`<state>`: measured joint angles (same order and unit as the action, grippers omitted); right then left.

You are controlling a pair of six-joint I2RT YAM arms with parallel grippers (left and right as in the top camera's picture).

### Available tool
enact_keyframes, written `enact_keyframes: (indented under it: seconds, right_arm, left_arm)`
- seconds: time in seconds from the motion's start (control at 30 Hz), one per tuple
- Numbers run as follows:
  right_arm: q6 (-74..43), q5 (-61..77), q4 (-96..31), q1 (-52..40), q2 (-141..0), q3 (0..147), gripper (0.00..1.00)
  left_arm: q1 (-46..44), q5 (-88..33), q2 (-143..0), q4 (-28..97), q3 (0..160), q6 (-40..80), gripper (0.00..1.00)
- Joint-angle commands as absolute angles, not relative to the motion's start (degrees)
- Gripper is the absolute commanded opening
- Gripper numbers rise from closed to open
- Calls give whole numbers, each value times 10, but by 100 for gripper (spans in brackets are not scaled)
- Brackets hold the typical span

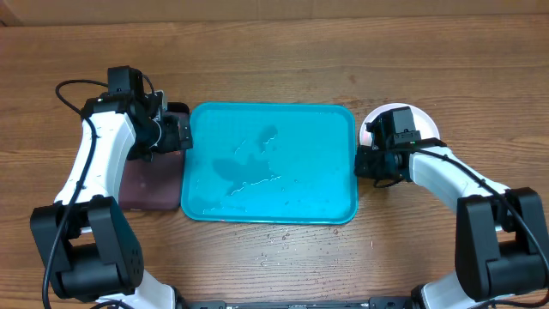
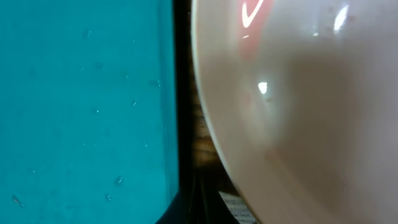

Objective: Clean dirty plates on tray and stack at the side
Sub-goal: 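Open the right gripper to release the plate on the stack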

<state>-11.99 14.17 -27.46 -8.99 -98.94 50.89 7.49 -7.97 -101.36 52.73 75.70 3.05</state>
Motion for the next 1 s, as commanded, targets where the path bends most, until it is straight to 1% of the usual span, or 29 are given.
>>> enact_keyframes:
  seconds: [0.0,0.27,0.3,0.33,0.4,0.57,0.77,0.9,0.93,0.97]
  right_arm:
    - [-122,206,-249,-94,-991,507,4]
    - [-122,219,-209,-94,-991,507,4]
    - [-122,214,-206,-94,-991,507,5]
    - [-122,206,-204,-94,-990,508,8]
    - [-122,190,-203,-94,-990,513,10]
    - [-110,139,-250,-94,-982,563,11]
    - [-69,122,-328,-94,-966,658,15]
    - [-54,125,-390,-94,-965,724,22]
    - [-47,125,-411,-94,-965,742,25]
    - [-41,124,-432,-94,-965,757,30]
  left_arm:
    - [72,-86,-996,527,762,34,100]
    - [72,-86,-996,527,762,34,100]
    - [72,-86,-996,527,762,34,100]
    - [72,-86,-996,527,762,34,100]
    - [72,-85,-996,527,762,34,100]
    - [72,-84,-996,523,762,32,100]
    - [72,-86,-996,503,764,27,100]
    - [72,-86,-996,507,797,23,100]
    - [72,-86,-996,515,810,21,100]
    - [71,-86,-996,529,825,20,100]
